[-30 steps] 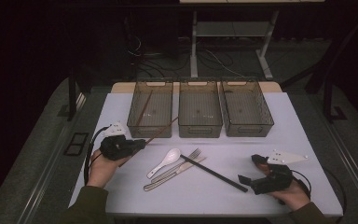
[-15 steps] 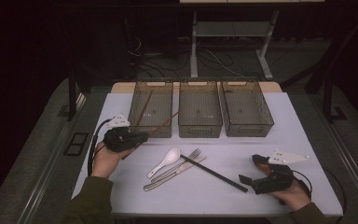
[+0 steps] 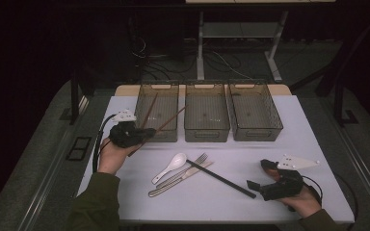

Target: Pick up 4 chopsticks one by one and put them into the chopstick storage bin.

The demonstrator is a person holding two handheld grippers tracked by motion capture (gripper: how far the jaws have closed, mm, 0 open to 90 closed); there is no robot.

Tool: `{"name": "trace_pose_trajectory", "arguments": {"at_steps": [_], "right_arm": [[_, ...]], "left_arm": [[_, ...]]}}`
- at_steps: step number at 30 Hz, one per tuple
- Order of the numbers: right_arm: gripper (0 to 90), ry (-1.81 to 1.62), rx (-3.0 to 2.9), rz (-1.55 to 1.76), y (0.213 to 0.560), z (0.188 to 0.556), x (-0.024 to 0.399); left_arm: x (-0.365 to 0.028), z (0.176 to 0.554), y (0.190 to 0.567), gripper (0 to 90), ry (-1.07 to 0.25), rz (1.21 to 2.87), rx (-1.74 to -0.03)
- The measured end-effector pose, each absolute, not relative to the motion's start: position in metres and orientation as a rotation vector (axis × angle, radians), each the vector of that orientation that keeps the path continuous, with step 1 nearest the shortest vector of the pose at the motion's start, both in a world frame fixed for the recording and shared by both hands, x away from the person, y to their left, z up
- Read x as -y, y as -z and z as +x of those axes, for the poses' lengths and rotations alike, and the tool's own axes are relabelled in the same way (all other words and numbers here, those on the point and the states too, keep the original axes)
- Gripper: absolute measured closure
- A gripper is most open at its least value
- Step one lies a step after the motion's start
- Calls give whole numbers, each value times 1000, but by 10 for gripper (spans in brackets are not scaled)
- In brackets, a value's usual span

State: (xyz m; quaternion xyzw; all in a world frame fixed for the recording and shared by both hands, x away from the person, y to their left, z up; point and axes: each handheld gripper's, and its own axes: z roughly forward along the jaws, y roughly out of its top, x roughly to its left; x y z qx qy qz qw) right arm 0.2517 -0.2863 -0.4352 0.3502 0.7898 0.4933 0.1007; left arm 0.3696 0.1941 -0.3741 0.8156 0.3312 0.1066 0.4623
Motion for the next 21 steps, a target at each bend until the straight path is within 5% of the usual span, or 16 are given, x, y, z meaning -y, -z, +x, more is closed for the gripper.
{"name": "trace_pose_trajectory", "arguments": {"at_steps": [21], "right_arm": [[28, -1466, -2333, 1035, 435, 251, 286]], "left_arm": [[-191, 412, 349, 842, -335, 1958, -888]]}}
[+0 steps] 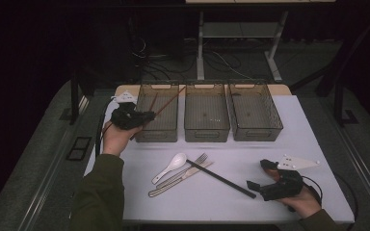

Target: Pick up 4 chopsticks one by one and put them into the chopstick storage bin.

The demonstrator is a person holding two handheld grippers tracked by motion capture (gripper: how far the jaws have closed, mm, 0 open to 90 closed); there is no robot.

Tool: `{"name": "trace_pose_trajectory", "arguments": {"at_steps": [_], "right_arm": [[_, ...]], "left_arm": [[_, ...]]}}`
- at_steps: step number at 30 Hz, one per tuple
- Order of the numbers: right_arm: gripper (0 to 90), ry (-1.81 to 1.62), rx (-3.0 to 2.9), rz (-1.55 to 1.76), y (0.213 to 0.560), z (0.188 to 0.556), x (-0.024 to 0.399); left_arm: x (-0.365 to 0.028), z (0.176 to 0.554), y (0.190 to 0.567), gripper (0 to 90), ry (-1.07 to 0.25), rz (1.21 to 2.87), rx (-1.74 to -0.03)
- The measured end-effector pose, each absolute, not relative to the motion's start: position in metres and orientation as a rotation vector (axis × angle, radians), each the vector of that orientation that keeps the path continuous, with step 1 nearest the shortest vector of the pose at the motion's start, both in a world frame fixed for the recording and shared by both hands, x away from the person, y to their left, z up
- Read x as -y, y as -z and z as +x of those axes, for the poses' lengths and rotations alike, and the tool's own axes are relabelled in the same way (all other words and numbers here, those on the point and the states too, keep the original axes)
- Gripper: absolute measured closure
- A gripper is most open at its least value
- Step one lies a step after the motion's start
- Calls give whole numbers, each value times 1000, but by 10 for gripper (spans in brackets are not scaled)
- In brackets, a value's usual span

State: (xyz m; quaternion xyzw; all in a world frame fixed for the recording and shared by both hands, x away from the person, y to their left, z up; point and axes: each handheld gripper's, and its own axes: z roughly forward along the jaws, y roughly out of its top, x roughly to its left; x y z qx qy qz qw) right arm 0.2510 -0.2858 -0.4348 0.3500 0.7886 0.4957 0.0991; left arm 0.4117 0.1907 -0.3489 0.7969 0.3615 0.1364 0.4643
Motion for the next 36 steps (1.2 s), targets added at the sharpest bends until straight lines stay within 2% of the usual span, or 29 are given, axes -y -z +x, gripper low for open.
{"name": "trace_pose_trajectory", "arguments": {"at_steps": [17, 25, 36], "right_arm": [[28, -1484, -2329, 1038, 434, 251, 286], [28, -1490, -2329, 1036, 434, 251, 286], [28, -1488, -2331, 1037, 434, 249, 288]], "left_arm": [[-192, 454, 358, 841, -434, 1898, -1052], [-188, 461, 366, 841, -507, 1893, -1083], [-180, 467, 386, 841, -492, 1940, -1155]]}}
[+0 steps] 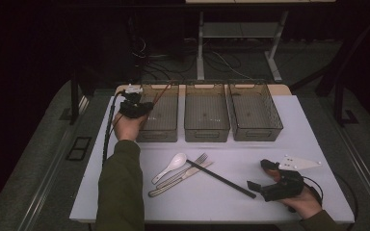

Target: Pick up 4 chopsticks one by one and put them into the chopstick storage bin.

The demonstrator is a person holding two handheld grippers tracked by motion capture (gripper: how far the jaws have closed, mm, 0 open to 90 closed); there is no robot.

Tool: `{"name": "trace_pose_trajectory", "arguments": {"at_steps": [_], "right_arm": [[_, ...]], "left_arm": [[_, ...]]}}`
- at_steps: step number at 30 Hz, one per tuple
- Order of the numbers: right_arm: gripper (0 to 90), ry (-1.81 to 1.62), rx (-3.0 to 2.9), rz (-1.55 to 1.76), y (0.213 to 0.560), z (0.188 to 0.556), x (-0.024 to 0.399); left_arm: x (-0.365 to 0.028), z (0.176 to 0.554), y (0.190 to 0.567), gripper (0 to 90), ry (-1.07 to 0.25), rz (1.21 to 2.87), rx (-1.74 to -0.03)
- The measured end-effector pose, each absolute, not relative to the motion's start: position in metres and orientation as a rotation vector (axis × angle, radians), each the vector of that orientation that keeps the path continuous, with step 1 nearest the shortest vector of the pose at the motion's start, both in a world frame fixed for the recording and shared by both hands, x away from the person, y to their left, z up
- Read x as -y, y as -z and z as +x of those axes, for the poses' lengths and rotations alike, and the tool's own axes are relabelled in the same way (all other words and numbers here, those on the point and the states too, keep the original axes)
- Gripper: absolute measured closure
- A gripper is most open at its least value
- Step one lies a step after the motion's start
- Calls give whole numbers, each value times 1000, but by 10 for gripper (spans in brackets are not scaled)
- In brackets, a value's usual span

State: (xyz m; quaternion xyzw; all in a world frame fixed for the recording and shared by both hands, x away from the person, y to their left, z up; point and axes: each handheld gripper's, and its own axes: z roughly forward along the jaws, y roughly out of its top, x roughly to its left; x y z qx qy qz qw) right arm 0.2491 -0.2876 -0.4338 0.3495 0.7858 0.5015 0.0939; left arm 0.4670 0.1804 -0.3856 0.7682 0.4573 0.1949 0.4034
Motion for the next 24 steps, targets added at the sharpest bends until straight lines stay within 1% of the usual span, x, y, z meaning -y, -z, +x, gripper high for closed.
{"name": "trace_pose_trajectory", "arguments": {"at_steps": [2, 5, 6, 8, 15, 24], "right_arm": [[28, -1488, -2327, 1037, 434, 249, 288], [28, -1487, -2327, 1036, 434, 249, 288], [28, -1486, -2328, 1037, 434, 249, 288], [28, -1486, -2329, 1039, 434, 249, 287], [28, -1486, -2328, 1036, 434, 249, 288], [28, -1483, -2328, 1042, 434, 249, 288]], "left_arm": [[-179, 468, 387, 841, -494, 1963, -1162], [-181, 468, 387, 833, -475, 1941, -1174], [-182, 468, 387, 820, -472, 1936, -1175], [-183, 467, 387, 761, -480, 1943, -1179], [-181, 466, 388, 624, -461, 1957, -1165], [-178, 456, 375, 520, -437, 1937, -1065]]}}
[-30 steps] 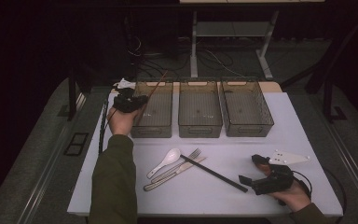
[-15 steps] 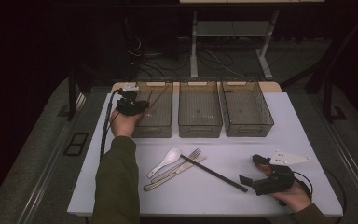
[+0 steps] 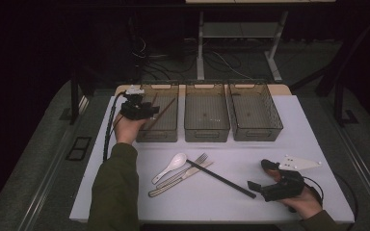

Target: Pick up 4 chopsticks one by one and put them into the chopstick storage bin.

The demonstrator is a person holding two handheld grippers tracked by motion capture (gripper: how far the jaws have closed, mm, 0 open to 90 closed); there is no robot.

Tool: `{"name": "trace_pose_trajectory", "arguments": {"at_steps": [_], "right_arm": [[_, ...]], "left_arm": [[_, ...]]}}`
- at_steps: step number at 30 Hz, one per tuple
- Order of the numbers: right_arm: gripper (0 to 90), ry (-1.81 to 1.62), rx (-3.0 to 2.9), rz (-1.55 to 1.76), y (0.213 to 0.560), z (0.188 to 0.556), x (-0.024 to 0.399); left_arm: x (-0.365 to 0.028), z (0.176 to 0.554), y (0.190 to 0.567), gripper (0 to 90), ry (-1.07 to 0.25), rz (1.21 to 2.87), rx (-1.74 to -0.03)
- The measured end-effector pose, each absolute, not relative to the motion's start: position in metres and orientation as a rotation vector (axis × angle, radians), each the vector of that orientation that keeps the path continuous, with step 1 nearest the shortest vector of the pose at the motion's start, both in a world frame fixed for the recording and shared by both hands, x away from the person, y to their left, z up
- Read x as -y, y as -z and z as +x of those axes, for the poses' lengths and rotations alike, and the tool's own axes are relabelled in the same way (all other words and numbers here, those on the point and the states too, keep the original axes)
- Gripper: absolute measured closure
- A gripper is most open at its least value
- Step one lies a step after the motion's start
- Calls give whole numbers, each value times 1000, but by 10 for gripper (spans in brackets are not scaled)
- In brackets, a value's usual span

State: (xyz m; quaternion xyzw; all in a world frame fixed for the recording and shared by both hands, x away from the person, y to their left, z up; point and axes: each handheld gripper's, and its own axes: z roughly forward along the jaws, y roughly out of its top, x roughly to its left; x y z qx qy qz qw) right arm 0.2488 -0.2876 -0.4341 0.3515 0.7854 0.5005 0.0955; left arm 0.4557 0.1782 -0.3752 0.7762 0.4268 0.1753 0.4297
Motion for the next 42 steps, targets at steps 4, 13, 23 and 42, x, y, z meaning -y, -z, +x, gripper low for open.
{"name": "trace_pose_trajectory", "arguments": {"at_steps": [4, 13, 23, 42], "right_arm": [[28, -1481, -2327, 1042, 435, 249, 288], [28, -1481, -2320, 1046, 435, 250, 288], [28, -1474, -2319, 1054, 435, 251, 289], [28, -1469, -2316, 1066, 435, 250, 289]], "left_arm": [[-176, 449, 370, 463, -401, 1949, -1006], [-174, 428, 367, 415, -372, 1962, -924], [-168, 402, 364, 371, -344, 1956, -843], [-170, 341, 391, 211, -323, 1963, -763]]}}
